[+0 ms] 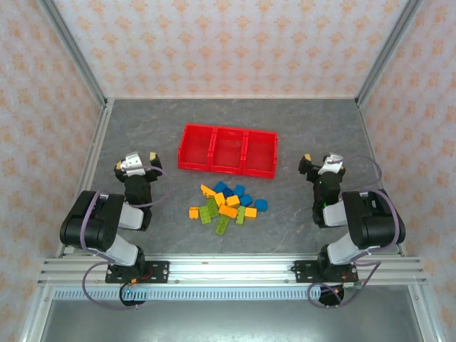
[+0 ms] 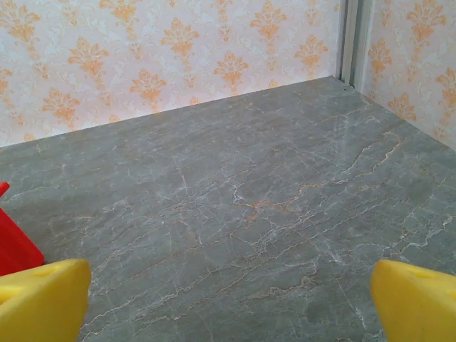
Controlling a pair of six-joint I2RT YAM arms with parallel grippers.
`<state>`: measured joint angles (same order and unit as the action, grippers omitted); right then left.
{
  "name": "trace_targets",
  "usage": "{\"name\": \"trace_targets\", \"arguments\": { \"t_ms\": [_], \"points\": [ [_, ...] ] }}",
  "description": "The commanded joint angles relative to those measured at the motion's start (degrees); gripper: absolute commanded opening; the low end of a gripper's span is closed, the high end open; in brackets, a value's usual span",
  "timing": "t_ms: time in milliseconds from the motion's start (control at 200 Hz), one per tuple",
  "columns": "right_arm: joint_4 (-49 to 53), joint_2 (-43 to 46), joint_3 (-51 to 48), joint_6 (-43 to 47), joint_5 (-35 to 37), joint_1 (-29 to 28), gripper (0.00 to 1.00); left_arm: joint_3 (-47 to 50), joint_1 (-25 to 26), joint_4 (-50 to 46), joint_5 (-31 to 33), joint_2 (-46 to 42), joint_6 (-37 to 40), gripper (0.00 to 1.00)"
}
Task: Sort the legos into containers by color
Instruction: Pick up the lego from the bottom-center of the table.
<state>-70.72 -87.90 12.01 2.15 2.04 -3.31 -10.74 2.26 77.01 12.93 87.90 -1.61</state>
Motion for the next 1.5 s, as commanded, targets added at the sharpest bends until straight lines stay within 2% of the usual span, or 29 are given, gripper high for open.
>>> {"name": "trace_targets", "arguments": {
  "t_ms": [0, 526, 631, 976, 1051, 1101, 1151, 1186, 1226, 1266, 1326, 1387, 1407, 1497],
  "points": [
    [-0.31, 0.70, 1.10, 0.68, -0.38, 0.41, 1.00, -0.33, 0.24, 1.74, 1.04, 0.52, 0.11, 1.00],
    [0.24, 0.62, 1.44, 0.04, -1.47, 1.20, 1.00, -0.60, -0.93, 0.90, -0.35, 0.34, -0.85, 0.99],
    [0.20, 0.70, 1.39, 0.07, -1.49, 1.20, 1.00, -0.92, -0.86, 0.27, -2.82, 0.26, 0.11, 0.99],
    [-0.38, 0.79, 1.08, 0.31, -0.52, 0.77, 1.00, -0.78, -0.86, 0.49, -2.73, 0.21, 0.16, 0.99],
    [-1.80, 0.95, 0.25, 0.65, 1.85, -0.23, 1.00, -0.19, -0.47, 1.53, -2.82, 0.17, 0.57, 0.99],
    [-4.39, 1.95, -1.27, 0.45, 7.57, -1.85, 1.00, 1.63, 0.73, 5.55, -1.71, -0.29, 1.80, 0.99],
    [-4.72, 5.82, -2.83, 0.61, 12.61, -3.40, 1.00, 4.13, 3.40, 9.08, 2.35, -2.57, 3.82, 0.99],
    [-0.29, 10.30, -2.73, -0.58, 14.60, -3.96, 1.00, 5.01, 5.96, 8.96, 6.89, -6.10, 5.64, 0.99],
    [11.43, 16.30, -0.30, -5.60, 15.70, -3.73, 1.00, 4.82, 8.92, 4.13, 10.18, -11.82, 7.57, 0.99],
    [20.03, 19.78, 1.71, -11.63, 15.61, -2.43, 1.00, 3.03, 10.46, -6.32, 11.17, -18.00, 6.35, 0.99],
    [24.29, 24.96, 2.20, -14.92, 15.98, -2.02, 1.00, -2.48, 10.51, -24.45, 12.17, -26.82, -3.28, 0.99],
    [34.27, 29.85, 3.73, -28.16, 17.44, -0.58, 1.00, -8.24, 10.43, -41.47, 13.40, -32.92, -13.39, 0.99],
    [37.75, 31.60, 4.41, -31.75, 14.75, 0.64, 1.00, -9.30, 10.46, -44.86, 13.18, -34.52, -16.12, 0.99],
    [43.83, 35.67, 7.09, -32.83, -0.48, 2.17, 1.00, -11.67, 10.47, -54.16, 7.81, -40.66, -23.99, 0.99]
  ]
}}
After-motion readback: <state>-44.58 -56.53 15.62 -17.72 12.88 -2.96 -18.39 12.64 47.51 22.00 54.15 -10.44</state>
